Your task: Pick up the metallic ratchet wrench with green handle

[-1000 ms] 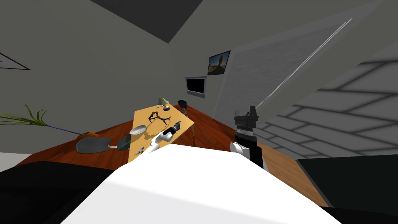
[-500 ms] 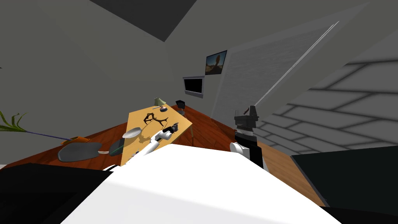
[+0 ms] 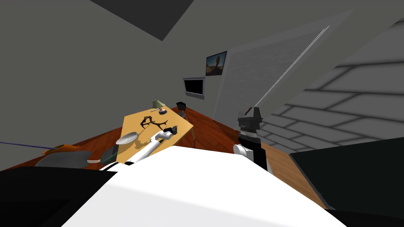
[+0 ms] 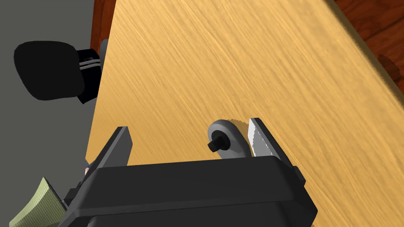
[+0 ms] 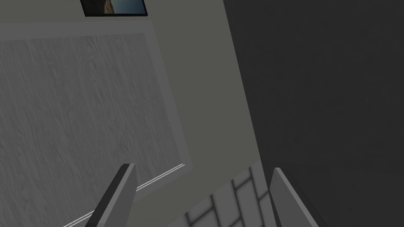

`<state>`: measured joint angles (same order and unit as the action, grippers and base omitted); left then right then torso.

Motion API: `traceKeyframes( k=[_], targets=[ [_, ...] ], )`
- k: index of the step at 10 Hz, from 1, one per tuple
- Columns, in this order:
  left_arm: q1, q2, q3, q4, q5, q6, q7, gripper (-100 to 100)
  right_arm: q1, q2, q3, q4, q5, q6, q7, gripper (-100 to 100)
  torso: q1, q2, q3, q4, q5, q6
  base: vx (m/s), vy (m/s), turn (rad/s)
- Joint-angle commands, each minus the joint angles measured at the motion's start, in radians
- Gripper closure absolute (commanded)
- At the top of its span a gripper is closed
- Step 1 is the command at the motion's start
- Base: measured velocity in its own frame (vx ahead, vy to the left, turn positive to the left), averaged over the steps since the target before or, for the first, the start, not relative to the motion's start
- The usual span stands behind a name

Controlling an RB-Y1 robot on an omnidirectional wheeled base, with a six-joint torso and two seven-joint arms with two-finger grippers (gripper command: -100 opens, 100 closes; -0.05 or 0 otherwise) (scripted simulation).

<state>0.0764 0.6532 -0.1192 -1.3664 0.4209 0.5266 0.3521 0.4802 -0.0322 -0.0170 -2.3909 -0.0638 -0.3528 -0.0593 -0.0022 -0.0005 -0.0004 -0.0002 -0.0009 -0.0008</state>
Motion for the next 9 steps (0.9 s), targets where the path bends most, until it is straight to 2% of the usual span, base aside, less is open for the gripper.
traceKeyframes(
  k=[1,4,5,6,7,8,9],
  targets=[
    [-0.023,0.005,0.004,0.05,0.009,0.043,0.007,-100,0.0,0.0,0.0,0.0,0.0,0.0,0.0,0,0.0,0.0,0.0,0.0,0.0,0.0,0.027,-0.015,-0.037],
    [-0.075,0.036,0.03,0.134,0.053,0.127,0.029,-100,0.0,0.0,0.0,0.0,0.0,0.0,0.0,0,0.001,0.001,0.0,0.0,0.0,-0.001,0.027,-0.012,-0.049],
    [-0.075,0.036,0.03,0.162,0.053,0.14,0.029,-100,0.0,0.0,0.0,0.0,0.0,0.0,0.0,0,0.001,0.001,0.0,0.0,0.0,0.0,0.026,-0.003,-0.032],
    [-0.099,0.049,0.045,0.202,0.074,0.173,0.039,-100,0.0,0.0,0.0,0.0,0.0,0.0,0.0,0,0.001,0.001,0.0,0.0,0.0,-0.001,0.024,-0.003,-0.039],
    [-0.099,0.049,0.045,0.218,0.074,0.184,0.039,-100,0.0,0.0,0.0,0.0,0.0,0.0,0.0,0,0.002,0.001,0.0,0.0,0.0,0.0,0.019,0.001,-0.028],
    [-0.123,0.06,0.062,0.264,0.095,0.219,0.047,-100,0.0,0.0,0.0,0.0,0.0,0.0,0.0,0,0.002,0.001,0.001,0.0,0.001,0.0,0.02,0.005,-0.041],
    [-0.123,0.06,0.062,0.271,0.095,0.225,0.047,-100,0.0,0.0,0.0,0.0,0.0,0.0,0.0,0,0.002,0.001,0.001,0.0,0.0,0.0,0.016,0.006,-0.022]
  ],
)
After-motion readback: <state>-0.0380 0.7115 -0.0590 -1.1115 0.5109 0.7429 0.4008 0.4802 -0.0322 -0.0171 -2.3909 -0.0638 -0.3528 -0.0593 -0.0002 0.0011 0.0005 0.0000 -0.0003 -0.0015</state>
